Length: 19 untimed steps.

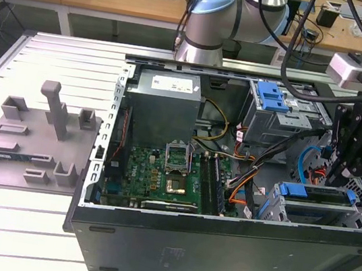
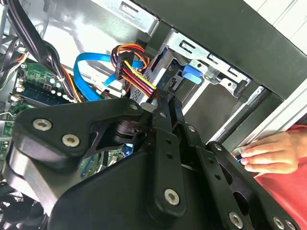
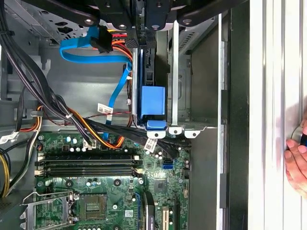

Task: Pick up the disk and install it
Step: 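Insert the first disk wire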

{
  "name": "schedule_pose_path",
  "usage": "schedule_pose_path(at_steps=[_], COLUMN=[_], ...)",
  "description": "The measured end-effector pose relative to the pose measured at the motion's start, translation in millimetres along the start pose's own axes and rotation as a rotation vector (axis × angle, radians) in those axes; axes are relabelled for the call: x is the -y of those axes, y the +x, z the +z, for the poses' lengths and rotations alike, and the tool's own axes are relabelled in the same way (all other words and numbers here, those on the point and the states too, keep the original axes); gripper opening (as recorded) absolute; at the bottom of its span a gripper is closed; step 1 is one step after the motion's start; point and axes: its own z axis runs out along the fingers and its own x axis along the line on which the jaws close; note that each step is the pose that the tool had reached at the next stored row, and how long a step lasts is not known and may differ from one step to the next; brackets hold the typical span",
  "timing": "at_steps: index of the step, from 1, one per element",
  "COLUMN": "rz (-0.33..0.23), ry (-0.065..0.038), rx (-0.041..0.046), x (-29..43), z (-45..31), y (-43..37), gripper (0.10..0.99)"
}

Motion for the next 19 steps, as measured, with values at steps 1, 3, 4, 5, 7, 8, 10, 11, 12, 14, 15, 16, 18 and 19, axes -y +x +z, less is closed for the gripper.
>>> schedule_pose_path(at_steps=[1, 3, 4, 5, 7, 8, 10, 11, 12, 14, 15, 16, 18, 19], rz=[0.0, 0.0, 0.0, 0.0, 0.0, 0.0, 0.001, 0.001, 0.002, 0.005, 0.007, 0.01, 0.015, 0.02], ry=[0.0, 0.0, 0.0, 0.0, 0.0, 0.0, 0.0, 0.0, 0.0, 0.0, 0.0, -0.001, -0.002, -0.002], rx=[0.0001, 0.0, 0.0, 0.0, 0.0, -0.0001, 0.0, 0.0, 0.0001, 0.0001, 0.0001, 0.0001, 0.0002, 0.0002], x=[0.0, -0.1, -0.1, 0.1, 1.3, 2.3, 2.4, 2.4, 2.4, 2.5, 2.5, 2.5, 2.4, 2.4], z=[0.0, 0.0, 0.0, 0.0, 0.0, 0.0, 0.0, 0.0, 0.0, 0.1, 0.2, 0.3, 0.4, 0.5], y=[0.0, 0.0, 0.0, 0.0, 0.0, 0.1, 0.0, 0.0, 0.1, 0.9, 1.3, 2.1, 3.0, 3.8], gripper=[0.169, 0.169, 0.169, 0.169, 0.169, 0.169, 0.169, 0.169, 0.169, 0.169, 0.169, 0.169, 0.169, 0.169])
